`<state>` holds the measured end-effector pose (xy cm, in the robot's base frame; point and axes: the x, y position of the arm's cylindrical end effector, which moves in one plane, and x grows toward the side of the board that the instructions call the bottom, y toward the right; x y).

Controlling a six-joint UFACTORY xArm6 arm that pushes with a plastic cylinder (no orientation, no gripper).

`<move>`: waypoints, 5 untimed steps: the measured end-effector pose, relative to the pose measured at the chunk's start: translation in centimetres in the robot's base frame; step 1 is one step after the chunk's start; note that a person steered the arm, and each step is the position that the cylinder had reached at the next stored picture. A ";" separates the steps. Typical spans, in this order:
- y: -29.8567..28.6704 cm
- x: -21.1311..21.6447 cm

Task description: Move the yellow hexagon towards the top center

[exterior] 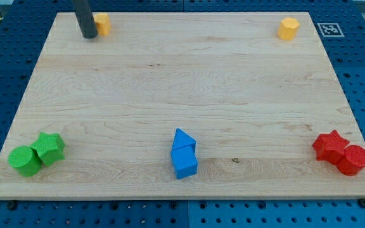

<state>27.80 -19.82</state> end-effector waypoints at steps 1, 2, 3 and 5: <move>5.5 2.2; 12.6 2.2; 21.1 2.2; 39.2 2.2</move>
<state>30.05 19.34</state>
